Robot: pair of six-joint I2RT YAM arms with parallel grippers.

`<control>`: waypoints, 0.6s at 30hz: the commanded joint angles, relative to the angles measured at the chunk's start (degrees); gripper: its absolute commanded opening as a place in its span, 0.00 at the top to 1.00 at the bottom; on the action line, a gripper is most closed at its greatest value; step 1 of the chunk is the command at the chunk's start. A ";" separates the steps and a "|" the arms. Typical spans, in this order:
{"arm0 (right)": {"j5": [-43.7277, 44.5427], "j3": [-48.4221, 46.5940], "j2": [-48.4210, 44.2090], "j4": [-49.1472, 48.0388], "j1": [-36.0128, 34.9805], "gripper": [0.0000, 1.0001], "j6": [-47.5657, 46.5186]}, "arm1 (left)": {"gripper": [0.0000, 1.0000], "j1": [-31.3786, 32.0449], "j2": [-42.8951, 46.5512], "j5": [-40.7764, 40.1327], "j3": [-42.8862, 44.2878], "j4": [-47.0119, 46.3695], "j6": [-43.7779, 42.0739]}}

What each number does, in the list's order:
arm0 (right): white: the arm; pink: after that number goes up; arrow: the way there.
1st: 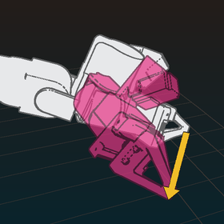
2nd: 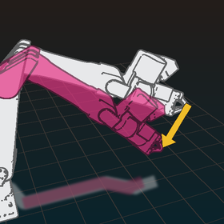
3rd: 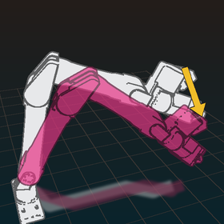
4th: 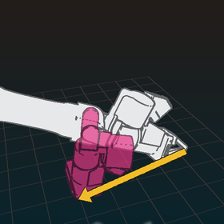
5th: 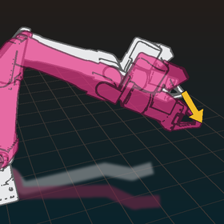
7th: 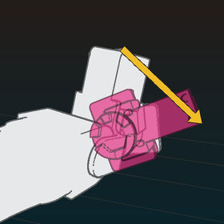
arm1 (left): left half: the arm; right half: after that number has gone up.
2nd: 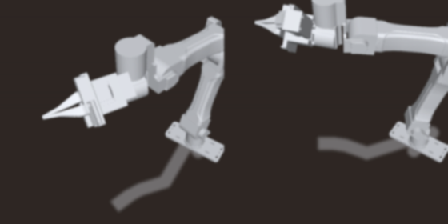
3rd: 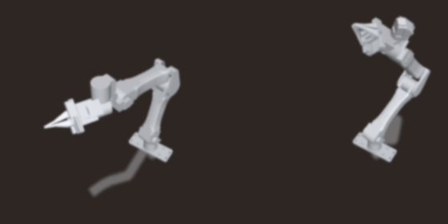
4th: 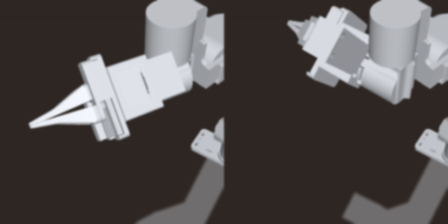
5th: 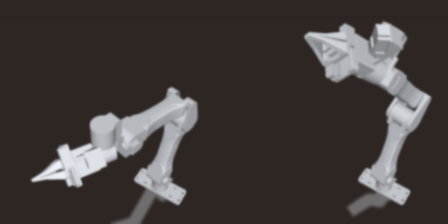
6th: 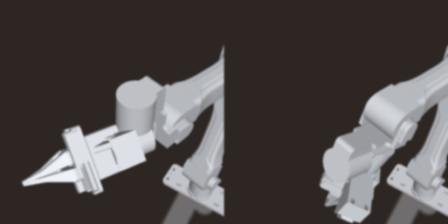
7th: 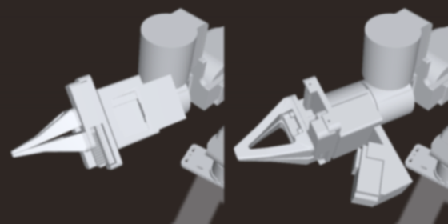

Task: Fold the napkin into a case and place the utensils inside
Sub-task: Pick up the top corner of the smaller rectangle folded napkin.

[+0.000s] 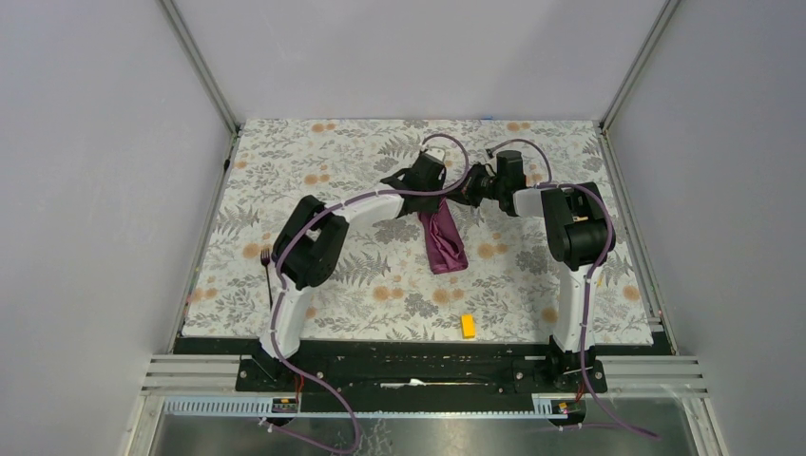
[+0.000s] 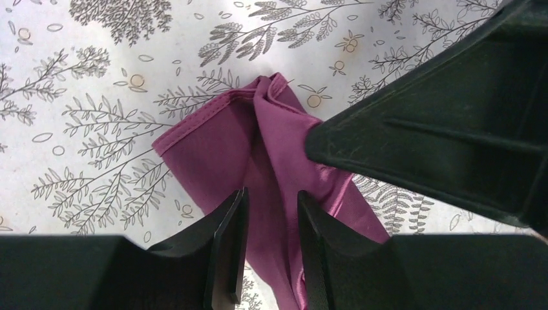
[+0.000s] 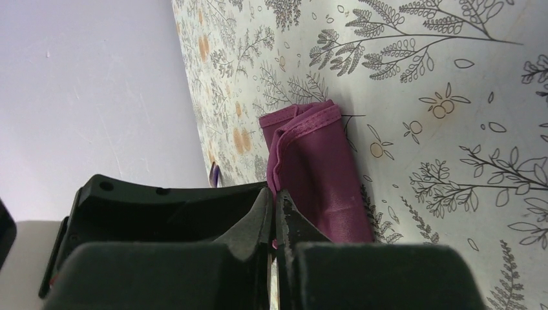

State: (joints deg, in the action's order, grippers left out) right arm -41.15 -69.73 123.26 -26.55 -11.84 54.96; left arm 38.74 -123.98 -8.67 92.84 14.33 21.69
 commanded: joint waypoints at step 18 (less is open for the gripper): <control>-0.08 0.39 -3.03 -2.13 -0.55 1.00 0.41 | 0.68 1.80 -5.40 -10.59 7.33 1.60 -10.05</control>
State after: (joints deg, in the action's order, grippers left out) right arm -41.17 -69.43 123.26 -26.65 -11.86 55.35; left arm 40.32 -128.09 -17.47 97.01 16.91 13.58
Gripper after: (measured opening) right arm 0.021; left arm 0.332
